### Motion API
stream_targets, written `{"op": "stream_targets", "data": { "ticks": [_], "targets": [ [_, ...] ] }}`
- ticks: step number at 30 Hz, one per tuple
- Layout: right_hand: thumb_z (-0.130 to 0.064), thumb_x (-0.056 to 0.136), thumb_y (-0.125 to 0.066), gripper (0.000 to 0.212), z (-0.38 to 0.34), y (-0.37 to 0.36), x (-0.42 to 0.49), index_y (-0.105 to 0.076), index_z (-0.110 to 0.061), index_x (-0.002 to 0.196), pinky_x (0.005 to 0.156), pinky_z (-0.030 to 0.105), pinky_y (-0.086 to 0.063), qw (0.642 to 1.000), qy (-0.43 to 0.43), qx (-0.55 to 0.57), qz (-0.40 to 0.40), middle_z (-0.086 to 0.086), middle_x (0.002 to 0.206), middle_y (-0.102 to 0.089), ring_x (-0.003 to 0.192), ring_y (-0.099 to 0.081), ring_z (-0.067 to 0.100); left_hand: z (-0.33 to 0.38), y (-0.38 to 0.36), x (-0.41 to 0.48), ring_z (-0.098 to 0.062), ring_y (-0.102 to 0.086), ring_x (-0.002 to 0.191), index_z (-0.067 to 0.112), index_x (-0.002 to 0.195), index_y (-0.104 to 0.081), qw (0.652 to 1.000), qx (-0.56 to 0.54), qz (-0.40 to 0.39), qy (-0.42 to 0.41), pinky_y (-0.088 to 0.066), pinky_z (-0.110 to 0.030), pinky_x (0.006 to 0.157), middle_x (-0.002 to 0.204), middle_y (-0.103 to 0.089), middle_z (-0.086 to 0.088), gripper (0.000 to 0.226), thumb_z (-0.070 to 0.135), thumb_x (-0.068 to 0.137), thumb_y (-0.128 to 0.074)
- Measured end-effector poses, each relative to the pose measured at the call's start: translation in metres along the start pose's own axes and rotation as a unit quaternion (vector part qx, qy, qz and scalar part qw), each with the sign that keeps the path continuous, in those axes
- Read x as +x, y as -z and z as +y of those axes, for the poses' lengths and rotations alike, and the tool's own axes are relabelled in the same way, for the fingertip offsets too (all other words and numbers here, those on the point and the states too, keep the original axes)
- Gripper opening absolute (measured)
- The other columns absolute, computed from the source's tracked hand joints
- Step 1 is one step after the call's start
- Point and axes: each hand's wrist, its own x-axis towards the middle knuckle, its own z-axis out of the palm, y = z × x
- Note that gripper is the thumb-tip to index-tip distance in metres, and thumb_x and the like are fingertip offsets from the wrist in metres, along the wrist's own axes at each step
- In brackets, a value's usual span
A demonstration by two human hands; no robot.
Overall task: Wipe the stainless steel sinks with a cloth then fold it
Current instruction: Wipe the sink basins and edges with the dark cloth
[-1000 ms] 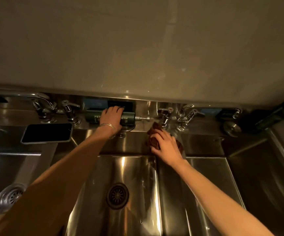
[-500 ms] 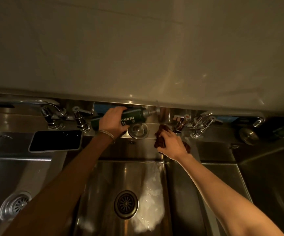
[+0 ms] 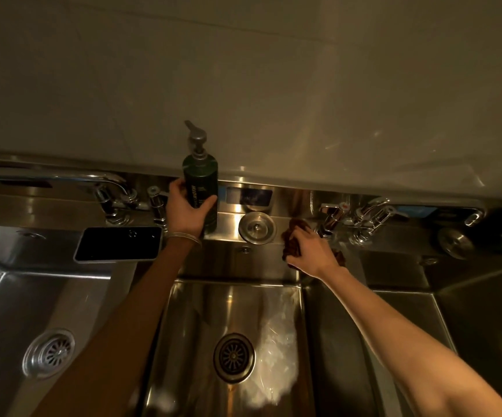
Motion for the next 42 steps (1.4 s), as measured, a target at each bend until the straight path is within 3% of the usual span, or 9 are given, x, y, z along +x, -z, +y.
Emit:
{"op": "stream_targets", "data": {
  "ticks": [5,8,12,16,21,26,32,37,42],
  "targets": [
    [-0.037,0.08,-0.065,0.054,-0.005,-0.002,-0.009,-0.049,-0.017,0.127,0.113,0.041,-0.027,0.996,0.055,-0.045,-0.052,0.001,0.154,-0.027,0.144,-0.018,0.019,-0.003,-0.006,-0.001,-0.026,-0.044,0.126,0.002,0.135,-0.035,0.998,0.054,0.017,-0.019,-0.034,-0.03,0.104,0.137,-0.043,-0.016,0.071,0.01,0.076,-0.074],
    [-0.038,0.08,-0.065,0.052,0.008,0.004,-0.013,-0.049,-0.018,0.126,0.108,0.042,-0.034,0.998,0.018,-0.039,-0.046,-0.002,0.154,-0.027,0.141,-0.025,0.02,-0.002,-0.002,-0.011,-0.028,-0.04,0.128,0.0,0.136,-0.036,0.992,0.065,0.079,-0.075,-0.034,-0.035,0.108,0.142,-0.032,-0.018,0.072,0.009,0.075,-0.074],
    [-0.039,0.08,-0.064,0.052,0.004,0.005,-0.009,-0.049,-0.017,0.124,0.104,0.04,-0.038,1.0,0.002,-0.024,-0.018,0.001,0.145,-0.04,0.134,-0.034,0.022,-0.009,-0.003,-0.051,-0.024,-0.054,0.099,0.001,0.106,-0.059,0.962,0.07,0.229,-0.131,-0.042,-0.016,0.085,0.117,-0.051,-0.019,0.033,-0.001,0.074,-0.067],
    [-0.039,0.08,-0.064,0.056,0.006,0.007,-0.014,-0.047,-0.016,0.129,0.107,0.037,-0.034,0.998,0.029,-0.032,-0.048,0.003,0.147,-0.039,0.138,-0.031,0.023,-0.032,-0.046,-0.059,-0.024,-0.055,0.085,0.009,0.081,-0.069,0.954,0.213,-0.031,-0.207,-0.034,-0.022,0.076,0.087,-0.063,-0.013,0.013,0.002,0.073,-0.062],
    [-0.034,0.081,-0.067,0.062,0.013,0.008,-0.027,-0.037,-0.017,0.132,0.096,0.04,-0.044,0.998,-0.052,0.042,0.015,0.008,0.127,-0.054,0.114,-0.053,0.026,-0.037,-0.089,-0.028,-0.024,-0.045,0.115,0.014,0.117,-0.061,0.869,0.402,-0.209,-0.199,-0.031,-0.027,0.093,0.122,-0.054,-0.006,0.028,0.018,0.092,-0.051],
    [-0.033,0.087,-0.062,0.066,0.009,0.0,-0.015,-0.031,-0.016,0.143,0.107,0.041,-0.036,0.997,-0.07,0.019,0.03,0.007,0.142,-0.044,0.129,-0.043,0.024,-0.051,-0.095,-0.006,-0.021,-0.045,0.117,0.017,0.12,-0.059,0.822,0.48,-0.242,-0.187,-0.036,-0.029,0.095,0.126,-0.053,-0.005,0.03,0.021,0.09,-0.054],
    [-0.031,0.092,-0.056,0.045,-0.002,-0.002,0.008,-0.046,-0.016,0.133,0.097,0.038,-0.045,0.993,-0.099,0.011,0.066,0.007,0.129,-0.057,0.116,-0.055,0.024,-0.056,-0.1,-0.003,-0.023,-0.045,0.119,0.015,0.127,-0.047,0.794,0.498,-0.258,-0.235,-0.037,-0.033,0.094,0.127,-0.053,-0.006,0.035,0.019,0.093,-0.047],
    [-0.033,0.092,-0.055,0.036,-0.017,0.0,0.02,-0.053,-0.017,0.124,0.087,0.036,-0.047,0.988,-0.128,-0.036,0.074,0.008,0.118,-0.063,0.105,-0.061,0.025,-0.042,-0.06,-0.021,-0.028,-0.065,0.071,0.006,0.083,-0.069,0.856,0.407,-0.187,-0.258,-0.048,-0.028,0.06,0.077,-0.067,-0.012,0.019,0.017,0.076,-0.055],
    [-0.032,0.092,-0.054,0.039,-0.059,-0.008,0.033,-0.049,-0.014,0.126,0.094,0.037,-0.038,0.992,-0.074,-0.092,0.052,0.008,0.125,-0.057,0.111,-0.056,0.028,-0.053,0.011,-0.068,-0.031,-0.064,0.068,0.011,0.074,-0.071,0.895,0.377,-0.176,-0.159,-0.052,-0.034,0.062,0.075,-0.067,-0.011,0.009,0.017,0.07,-0.076]
  ]
}}
